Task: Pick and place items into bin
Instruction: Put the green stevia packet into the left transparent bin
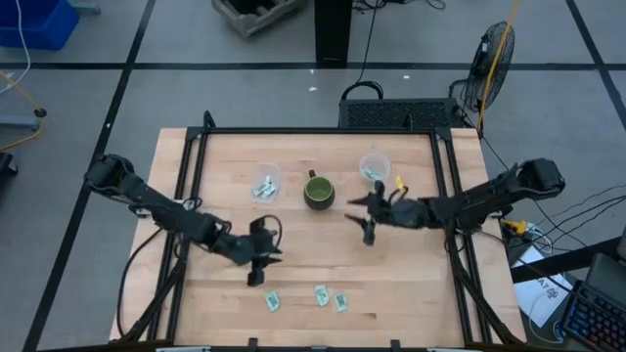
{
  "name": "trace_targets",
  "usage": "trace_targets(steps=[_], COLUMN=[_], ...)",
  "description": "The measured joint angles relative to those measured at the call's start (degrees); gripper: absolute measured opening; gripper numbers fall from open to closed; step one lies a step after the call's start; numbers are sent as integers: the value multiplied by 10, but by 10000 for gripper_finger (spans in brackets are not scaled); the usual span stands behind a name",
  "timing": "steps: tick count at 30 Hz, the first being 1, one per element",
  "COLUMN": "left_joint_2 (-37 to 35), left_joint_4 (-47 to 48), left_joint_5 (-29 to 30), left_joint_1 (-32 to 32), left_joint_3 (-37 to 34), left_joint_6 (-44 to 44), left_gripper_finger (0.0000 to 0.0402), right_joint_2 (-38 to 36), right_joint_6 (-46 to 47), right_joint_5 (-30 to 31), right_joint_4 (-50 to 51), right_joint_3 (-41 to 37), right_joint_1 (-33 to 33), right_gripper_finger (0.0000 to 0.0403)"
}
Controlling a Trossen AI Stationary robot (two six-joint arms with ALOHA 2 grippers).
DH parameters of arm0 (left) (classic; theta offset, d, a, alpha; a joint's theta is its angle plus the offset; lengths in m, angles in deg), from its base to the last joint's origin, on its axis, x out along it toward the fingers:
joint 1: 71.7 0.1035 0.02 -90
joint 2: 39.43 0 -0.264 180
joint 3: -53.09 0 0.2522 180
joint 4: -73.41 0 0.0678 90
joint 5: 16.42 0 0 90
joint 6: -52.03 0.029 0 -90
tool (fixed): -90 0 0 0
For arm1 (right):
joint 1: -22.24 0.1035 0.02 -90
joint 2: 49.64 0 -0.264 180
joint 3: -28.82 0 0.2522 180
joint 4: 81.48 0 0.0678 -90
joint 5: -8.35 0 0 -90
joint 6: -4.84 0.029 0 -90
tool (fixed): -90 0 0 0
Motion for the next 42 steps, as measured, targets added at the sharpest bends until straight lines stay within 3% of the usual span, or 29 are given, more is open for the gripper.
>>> trace_targets(steps=[4,8,15,18,27,33,42], left_joint_2=[0,17,96,123,174,202,181], left_joint_4=[42,64,37,33,-112,-105,-65], left_joint_5=[-1,-37,-171,-211,-275,-293,-312], left_joint_1=[-41,-53,-63,-58,-33,-33,-26], left_joint_3=[0,0,0,0,0,1,0], left_joint_6=[-86,-181,-281,-296,-298,-312,-293], left_gripper_finger=[169,208,223,223,223,223,223], right_joint_2=[0,0,0,0,0,0,0], right_joint_6=[-10,-13,-2,-2,-4,-4,-4], right_joint_5=[23,91,164,168,182,181,180], right_joint_4=[-34,-29,-30,-33,-37,-36,-37], right_joint_3=[0,0,0,0,0,0,0], right_joint_1=[74,134,206,222,233,233,233], right_gripper_finger=[180,178,178,178,176,175,172])
